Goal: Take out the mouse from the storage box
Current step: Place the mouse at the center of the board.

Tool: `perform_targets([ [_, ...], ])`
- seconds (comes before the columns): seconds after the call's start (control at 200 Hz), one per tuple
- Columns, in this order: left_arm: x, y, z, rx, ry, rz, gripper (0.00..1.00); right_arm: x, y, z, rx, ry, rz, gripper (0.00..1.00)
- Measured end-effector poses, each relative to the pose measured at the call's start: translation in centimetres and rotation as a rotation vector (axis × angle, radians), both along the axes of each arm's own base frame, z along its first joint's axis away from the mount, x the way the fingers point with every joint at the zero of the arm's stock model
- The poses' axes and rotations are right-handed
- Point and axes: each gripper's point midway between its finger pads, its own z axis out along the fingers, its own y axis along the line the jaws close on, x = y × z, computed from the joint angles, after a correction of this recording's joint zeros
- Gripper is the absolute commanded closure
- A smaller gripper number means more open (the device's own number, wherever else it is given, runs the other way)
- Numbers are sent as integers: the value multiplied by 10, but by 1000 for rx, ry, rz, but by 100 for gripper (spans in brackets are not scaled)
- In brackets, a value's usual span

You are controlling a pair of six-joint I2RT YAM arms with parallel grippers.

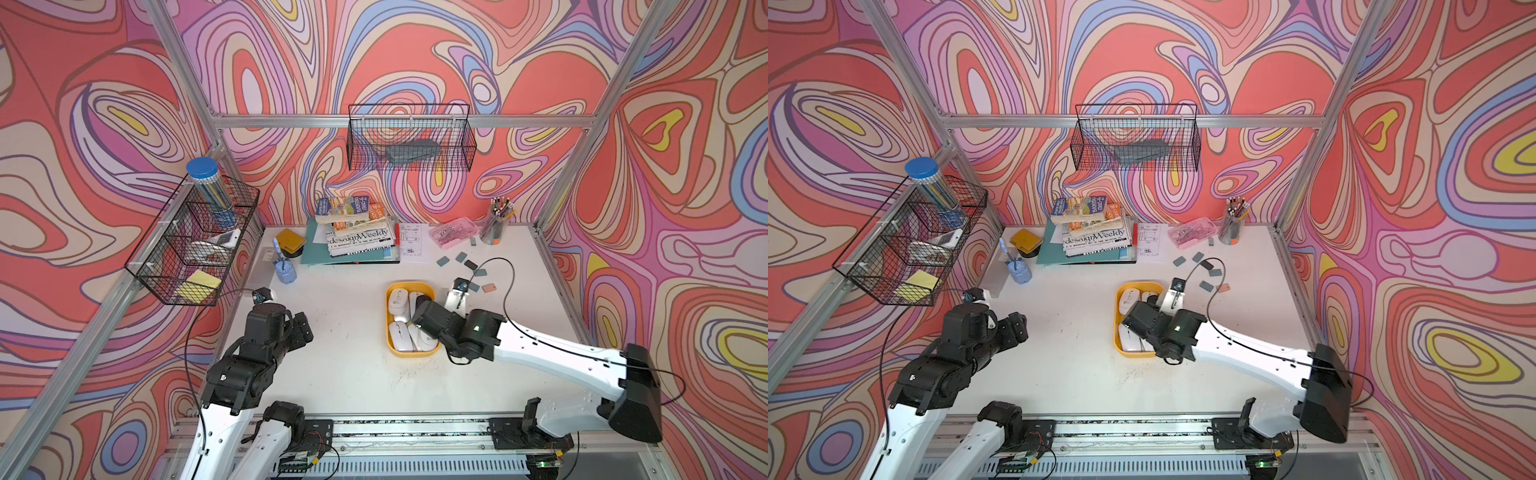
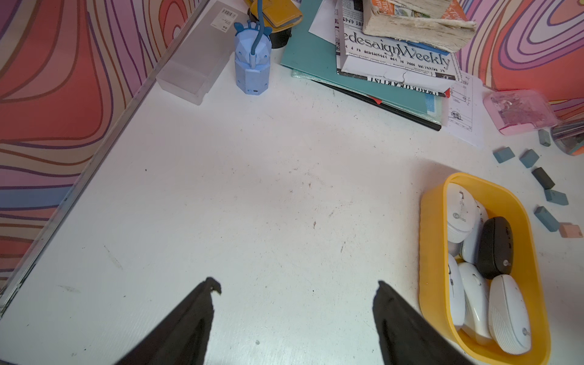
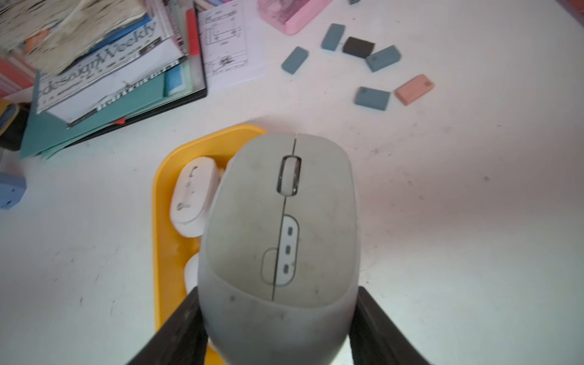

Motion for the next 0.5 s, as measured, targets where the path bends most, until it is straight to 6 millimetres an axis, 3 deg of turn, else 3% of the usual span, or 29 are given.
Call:
perform_targets([
  [0.12, 0, -1, 0, -3, 0, -3, 17, -1, -67, -15, 1, 45, -112, 58],
  [0.215, 0, -2, -1, -7, 3, -8, 17, -6, -97, -30, 8, 100, -153, 57],
  [0.351, 1, -3, -2, -10, 12, -13, 17, -10, -103, -58, 30, 212, -129, 56],
  [0.501, 2, -4, -4, -12, 20, -17, 16, -13, -87, -101, 54, 365, -58, 57],
])
